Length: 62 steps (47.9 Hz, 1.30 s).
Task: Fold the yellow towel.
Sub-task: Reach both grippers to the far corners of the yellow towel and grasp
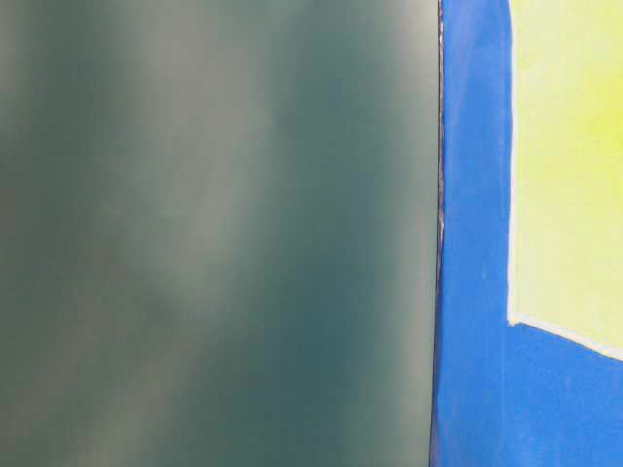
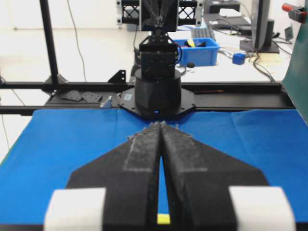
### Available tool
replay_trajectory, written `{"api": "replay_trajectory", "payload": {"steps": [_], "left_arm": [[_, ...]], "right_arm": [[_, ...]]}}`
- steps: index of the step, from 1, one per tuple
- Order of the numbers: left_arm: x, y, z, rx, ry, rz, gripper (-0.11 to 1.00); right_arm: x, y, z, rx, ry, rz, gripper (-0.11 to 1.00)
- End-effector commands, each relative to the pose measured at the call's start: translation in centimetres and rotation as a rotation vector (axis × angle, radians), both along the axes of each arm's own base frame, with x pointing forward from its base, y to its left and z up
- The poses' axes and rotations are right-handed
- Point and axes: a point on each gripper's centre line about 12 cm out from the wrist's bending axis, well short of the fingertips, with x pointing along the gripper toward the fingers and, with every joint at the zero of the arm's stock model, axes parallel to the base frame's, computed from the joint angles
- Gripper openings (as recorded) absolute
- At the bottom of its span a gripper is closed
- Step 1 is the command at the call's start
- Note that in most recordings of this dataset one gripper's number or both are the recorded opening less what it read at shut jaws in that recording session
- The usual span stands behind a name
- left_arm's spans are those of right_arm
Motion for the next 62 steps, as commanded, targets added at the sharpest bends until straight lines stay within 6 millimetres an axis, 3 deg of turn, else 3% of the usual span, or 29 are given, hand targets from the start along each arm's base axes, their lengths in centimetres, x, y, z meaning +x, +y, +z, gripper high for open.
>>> {"api": "replay_trajectory", "payload": {"steps": [1,10,21,29,32,41,45,62], "left_arm": [[0.6,0.0,0.8,-0.03,-0.005,0.003,0.02],[2.4,0.4,0.9,-0.017,0.035,0.019,0.02],[6.4,2.6,-2.0,-0.041,0.191,0.102,0.02],[9.4,4.5,-3.8,-0.053,0.293,0.158,0.02],[10.5,5.1,-4.5,-0.058,0.33,0.171,0.11],[13.1,7.5,-7.8,-0.079,0.437,0.227,0.67],[14.0,8.4,-9.5,-0.087,0.473,0.246,0.84],[17.0,12.4,-17.7,-0.116,0.621,0.322,0.82]], "right_arm": [[0.3,-0.1,0.8,0.004,-0.014,-0.004,0.02],[0.7,-0.9,0.9,0.02,0.15,-0.044,0.02],[0.6,-2.7,-0.8,0.097,0.355,-0.139,0.02],[0.3,-5.3,-3.1,0.157,0.483,-0.265,0.02],[0.2,-6.6,-4.3,0.178,0.544,-0.326,0.08],[-0.1,-10.1,-8.2,0.225,0.726,-0.471,0.61],[0.0,-11.2,-10.1,0.236,0.81,-0.503,0.6],[0.6,-14.3,-15.9,0.277,0.963,-0.562,0.58]]}}
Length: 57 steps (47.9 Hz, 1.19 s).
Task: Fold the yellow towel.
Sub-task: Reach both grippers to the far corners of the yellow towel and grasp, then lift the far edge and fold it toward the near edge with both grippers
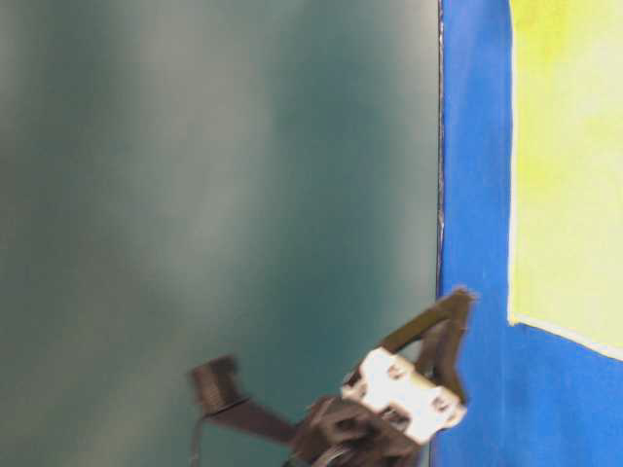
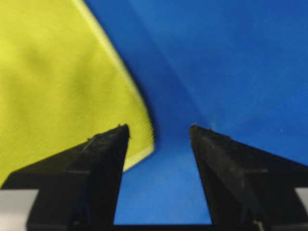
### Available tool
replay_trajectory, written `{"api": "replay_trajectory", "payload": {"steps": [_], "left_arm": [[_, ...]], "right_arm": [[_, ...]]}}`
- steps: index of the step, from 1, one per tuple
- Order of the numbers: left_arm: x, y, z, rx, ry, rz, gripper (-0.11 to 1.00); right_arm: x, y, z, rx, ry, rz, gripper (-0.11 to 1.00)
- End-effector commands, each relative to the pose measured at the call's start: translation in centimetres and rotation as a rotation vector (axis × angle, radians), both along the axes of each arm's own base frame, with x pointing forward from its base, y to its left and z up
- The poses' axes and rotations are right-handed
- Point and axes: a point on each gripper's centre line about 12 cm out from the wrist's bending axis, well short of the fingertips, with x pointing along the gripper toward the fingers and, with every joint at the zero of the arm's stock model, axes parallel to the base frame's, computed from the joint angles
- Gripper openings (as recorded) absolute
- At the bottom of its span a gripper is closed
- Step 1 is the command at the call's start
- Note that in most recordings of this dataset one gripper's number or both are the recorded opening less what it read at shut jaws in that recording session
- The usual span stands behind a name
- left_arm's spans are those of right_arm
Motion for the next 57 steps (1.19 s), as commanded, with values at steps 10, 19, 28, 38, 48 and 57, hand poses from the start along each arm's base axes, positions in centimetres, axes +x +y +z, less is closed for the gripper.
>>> {"api": "replay_trajectory", "payload": {"steps": [10,19,28,38,48,57], "left_arm": [[1.6,2.3,-3.2,-0.007,0.035,0.041,0.82],[1.6,2.5,-3.8,-0.011,0.048,0.046,0.82],[1.4,2.4,-3.9,-0.015,0.056,0.047,0.79],[1.5,2.5,-4.0,-0.031,0.057,0.056,0.52],[1.5,2.3,-4.1,-0.039,0.081,0.051,0.01],[1.7,1.7,-3.7,-0.036,0.074,0.036,0.01]], "right_arm": [[0.8,-0.9,-2.5,0.017,0.023,-0.003,0.58],[1.0,-1.0,-3.6,0.03,0.03,-0.005,0.58],[1.1,-1.0,-4.2,0.037,0.033,-0.005,0.57],[1.0,-0.8,-4.5,0.041,0.047,0.007,0.39],[1.0,-0.5,-4.6,0.045,0.052,0.015,0.01],[1.1,-0.5,-4.0,0.038,0.034,0.008,0.01]]}}
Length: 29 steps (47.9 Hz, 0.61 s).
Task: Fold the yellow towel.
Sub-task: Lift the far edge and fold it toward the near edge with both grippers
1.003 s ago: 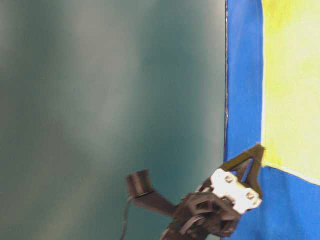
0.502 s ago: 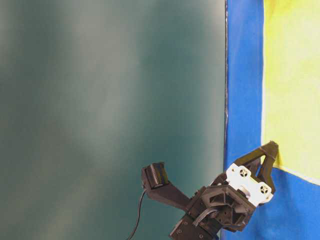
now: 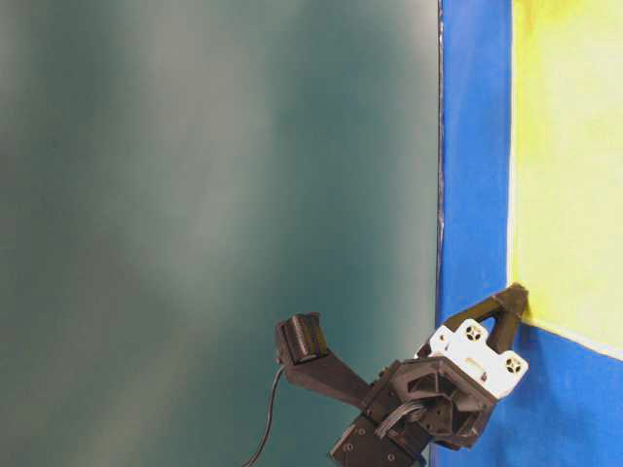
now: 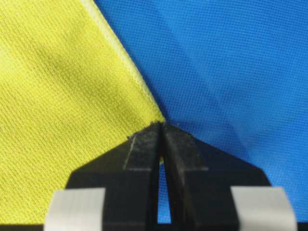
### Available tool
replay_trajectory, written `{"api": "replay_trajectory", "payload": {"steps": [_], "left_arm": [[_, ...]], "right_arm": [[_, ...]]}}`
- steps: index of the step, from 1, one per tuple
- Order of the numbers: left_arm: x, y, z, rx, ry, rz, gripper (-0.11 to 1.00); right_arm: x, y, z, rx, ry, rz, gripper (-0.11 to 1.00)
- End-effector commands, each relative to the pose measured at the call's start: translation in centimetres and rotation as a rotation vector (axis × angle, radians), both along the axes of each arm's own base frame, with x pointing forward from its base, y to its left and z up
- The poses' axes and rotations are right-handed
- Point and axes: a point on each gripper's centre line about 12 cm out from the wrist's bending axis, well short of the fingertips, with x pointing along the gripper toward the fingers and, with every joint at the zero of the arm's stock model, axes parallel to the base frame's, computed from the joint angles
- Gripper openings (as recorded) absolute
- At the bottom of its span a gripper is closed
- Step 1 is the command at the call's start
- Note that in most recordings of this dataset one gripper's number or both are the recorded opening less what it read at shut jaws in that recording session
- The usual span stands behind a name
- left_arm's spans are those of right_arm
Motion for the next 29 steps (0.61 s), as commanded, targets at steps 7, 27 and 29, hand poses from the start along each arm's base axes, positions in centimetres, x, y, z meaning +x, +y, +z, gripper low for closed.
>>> {"api": "replay_trajectory", "payload": {"steps": [7,27,29], "left_arm": [[0.8,-0.9,3.4,0.02,-0.05,-0.031,0.01],[1.0,-2.5,5.6,0.035,-0.066,-0.08,0.01],[1.1,-2.7,5.6,0.032,-0.064,-0.085,0.01]], "right_arm": [[0.1,0.0,2.2,-0.029,-0.049,-0.008,0.01],[0.0,0.8,4.2,-0.039,-0.098,-0.007,0.01],[0.1,0.9,4.3,-0.038,-0.1,-0.006,0.01]]}}
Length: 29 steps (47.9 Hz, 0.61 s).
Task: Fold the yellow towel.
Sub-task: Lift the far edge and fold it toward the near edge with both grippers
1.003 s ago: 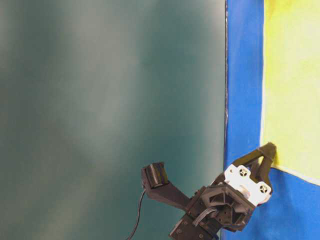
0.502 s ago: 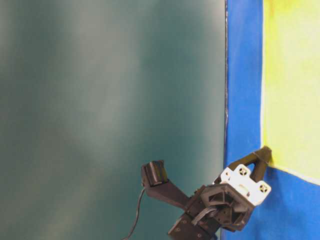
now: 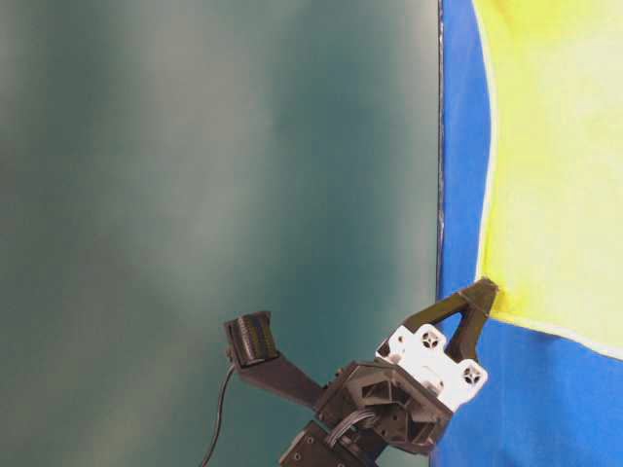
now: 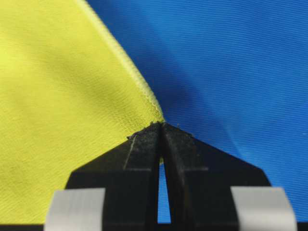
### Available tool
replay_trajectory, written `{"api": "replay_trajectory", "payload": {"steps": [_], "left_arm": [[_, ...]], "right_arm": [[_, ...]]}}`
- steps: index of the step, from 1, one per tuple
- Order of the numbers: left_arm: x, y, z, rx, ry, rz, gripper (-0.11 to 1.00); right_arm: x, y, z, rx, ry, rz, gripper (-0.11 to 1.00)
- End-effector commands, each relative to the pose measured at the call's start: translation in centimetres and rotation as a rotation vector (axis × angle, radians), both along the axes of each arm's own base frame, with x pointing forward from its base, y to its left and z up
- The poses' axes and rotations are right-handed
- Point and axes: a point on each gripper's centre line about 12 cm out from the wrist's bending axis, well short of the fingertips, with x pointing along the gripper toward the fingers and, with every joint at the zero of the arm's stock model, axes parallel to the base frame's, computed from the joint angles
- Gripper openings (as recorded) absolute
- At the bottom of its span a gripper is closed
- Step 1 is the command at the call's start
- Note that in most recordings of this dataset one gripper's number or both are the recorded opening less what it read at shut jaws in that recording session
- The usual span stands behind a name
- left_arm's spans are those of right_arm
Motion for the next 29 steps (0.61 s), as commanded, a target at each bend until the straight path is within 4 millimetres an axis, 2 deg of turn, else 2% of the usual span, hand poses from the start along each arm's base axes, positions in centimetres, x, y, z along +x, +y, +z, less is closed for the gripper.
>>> {"api": "replay_trajectory", "payload": {"steps": [1,11,17,29], "left_arm": [[0.5,-0.4,1.8,0.011,-0.045,-0.013,0.01],[0.5,-2.8,3.0,-0.003,-0.014,-0.07,0.01],[0.2,-4.7,4.1,-0.014,-0.005,-0.113,0.01],[0.1,-9.5,3.7,-0.028,0.039,-0.231,0.01]], "right_arm": [[0.4,0.0,0.7,-0.009,-0.024,0.0,0.01],[0.3,1.2,1.3,0.025,-0.018,0.005,0.01],[0.5,3.5,2.3,0.056,-0.03,0.046,0.01],[0.4,9.0,2.6,0.176,-0.038,0.125,0.01]]}}
